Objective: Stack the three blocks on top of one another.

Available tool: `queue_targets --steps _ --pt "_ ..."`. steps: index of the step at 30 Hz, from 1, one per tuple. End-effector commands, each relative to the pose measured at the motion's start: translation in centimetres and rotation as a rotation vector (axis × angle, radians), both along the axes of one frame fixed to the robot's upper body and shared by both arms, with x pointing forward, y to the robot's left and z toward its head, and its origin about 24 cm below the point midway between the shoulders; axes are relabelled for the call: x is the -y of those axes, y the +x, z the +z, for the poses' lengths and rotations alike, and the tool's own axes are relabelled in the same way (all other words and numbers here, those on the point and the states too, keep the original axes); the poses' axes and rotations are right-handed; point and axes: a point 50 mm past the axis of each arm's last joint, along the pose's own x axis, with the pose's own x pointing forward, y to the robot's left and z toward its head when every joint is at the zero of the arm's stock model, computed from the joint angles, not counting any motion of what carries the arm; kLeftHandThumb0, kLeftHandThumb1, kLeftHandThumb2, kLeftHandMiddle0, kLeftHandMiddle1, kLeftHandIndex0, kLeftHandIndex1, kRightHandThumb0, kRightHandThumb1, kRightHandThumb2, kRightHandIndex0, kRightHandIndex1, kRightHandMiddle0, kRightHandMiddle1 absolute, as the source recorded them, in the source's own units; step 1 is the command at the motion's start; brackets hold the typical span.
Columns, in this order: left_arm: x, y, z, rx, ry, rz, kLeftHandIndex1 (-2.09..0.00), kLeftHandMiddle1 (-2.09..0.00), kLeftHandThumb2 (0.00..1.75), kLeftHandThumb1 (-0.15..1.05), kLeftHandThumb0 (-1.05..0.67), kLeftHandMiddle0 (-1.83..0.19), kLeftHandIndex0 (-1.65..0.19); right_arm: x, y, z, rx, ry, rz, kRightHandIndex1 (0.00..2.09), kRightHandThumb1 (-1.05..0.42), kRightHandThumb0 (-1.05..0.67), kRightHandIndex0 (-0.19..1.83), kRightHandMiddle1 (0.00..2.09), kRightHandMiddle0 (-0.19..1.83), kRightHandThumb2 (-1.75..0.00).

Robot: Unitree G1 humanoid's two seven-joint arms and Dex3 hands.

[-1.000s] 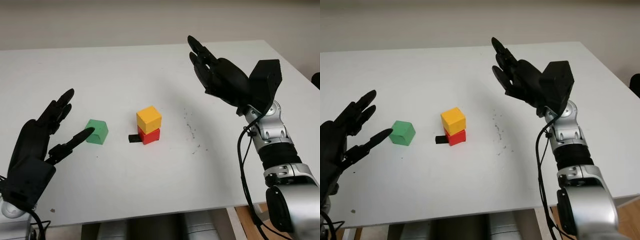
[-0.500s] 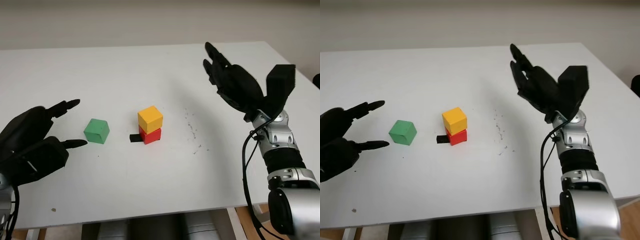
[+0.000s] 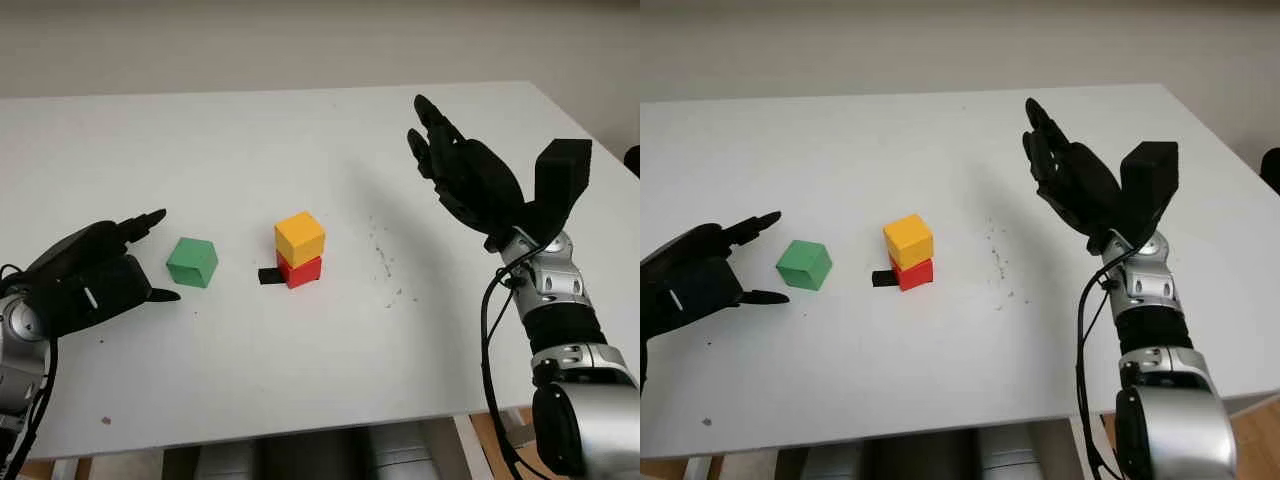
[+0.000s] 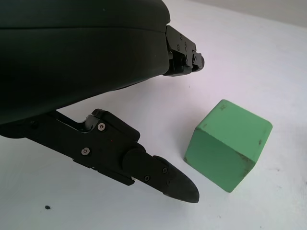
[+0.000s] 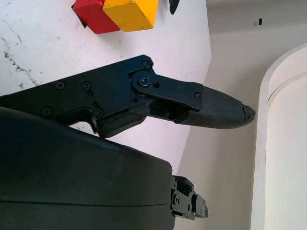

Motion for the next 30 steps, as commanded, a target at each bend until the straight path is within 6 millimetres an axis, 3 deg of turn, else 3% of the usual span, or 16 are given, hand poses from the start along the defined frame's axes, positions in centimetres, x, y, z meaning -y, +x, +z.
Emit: queue_targets --steps 1,13,30 --pt "-0.1 0.3 0.6 -0.016 0.002 -0.02 -0.04 -0.04 0.05 0.83 -0.65 0.0 -0.06 0.3 -0.2 0.3 0.009 0.006 -0.002 0.0 -1.05 -0.84 -0.19 0.0 -0.19 -0.67" --pt "0.0 0.3 -0.7 -0.035 -0.184 -0.056 -0.06 -0.05 0.05 0.8 -0.55 0.03 -0.09 0.6 -0.3 0.5 -0.007 0.013 -0.015 0.0 -1.05 -0.79 -0.19 0.0 -0.19 -0.66" --pt "1.1 1.4 -1.5 0.063 -0.117 -0.042 -0.07 -0.05 0.05 0.82 -0.5 0.06 -0.24 0.7 -0.6 0.7 -0.007 -0.001 -0.013 0.0 -1.05 -0.75 -0.19 0.0 -0.19 -0.68"
